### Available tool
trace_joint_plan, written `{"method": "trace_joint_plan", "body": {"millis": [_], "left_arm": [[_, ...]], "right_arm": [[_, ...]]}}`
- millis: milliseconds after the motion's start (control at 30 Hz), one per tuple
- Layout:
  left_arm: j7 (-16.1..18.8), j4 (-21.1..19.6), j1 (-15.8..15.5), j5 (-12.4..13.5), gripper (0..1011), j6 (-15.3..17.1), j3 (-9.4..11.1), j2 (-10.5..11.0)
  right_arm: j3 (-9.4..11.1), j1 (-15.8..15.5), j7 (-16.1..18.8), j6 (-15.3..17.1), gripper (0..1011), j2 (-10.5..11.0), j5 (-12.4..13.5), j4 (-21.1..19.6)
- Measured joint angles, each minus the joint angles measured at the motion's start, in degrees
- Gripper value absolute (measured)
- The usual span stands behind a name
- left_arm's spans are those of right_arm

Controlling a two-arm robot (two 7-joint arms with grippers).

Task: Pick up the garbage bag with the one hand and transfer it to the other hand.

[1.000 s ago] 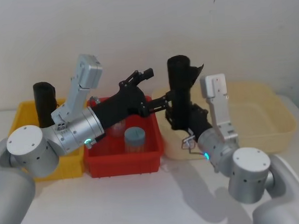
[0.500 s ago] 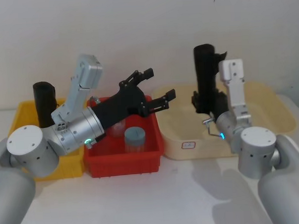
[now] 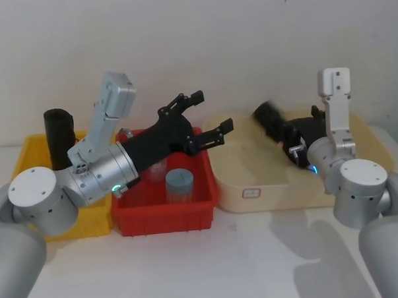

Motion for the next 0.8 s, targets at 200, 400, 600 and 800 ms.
{"method": "trace_joint_plan", "body": {"millis": [200,400,600,800], "left_arm": [[2.5,-2.7,1.3,0.7,1001,0.3,0.0,1.0],[6.8,-7.1,3.3,2.4,1001,1.3,-0.1,2.6],[11.9,-12.6,6.0,4.7,1001,2.5,-0.5,4.5],[16.7,-17.6,8.6,7.0,1001,3.8,-1.1,6.1]], "right_arm": [[0.3,-2.1,1.8,0.7,1004,0.2,0.7,-3.8],[0.1,-5.4,4.1,1.7,1004,0.2,1.6,-9.5],[-0.8,-9.0,6.4,2.7,1004,0.1,2.6,-15.4],[-2.2,-11.9,8.4,4.0,1004,0.0,3.4,-19.9]]}}
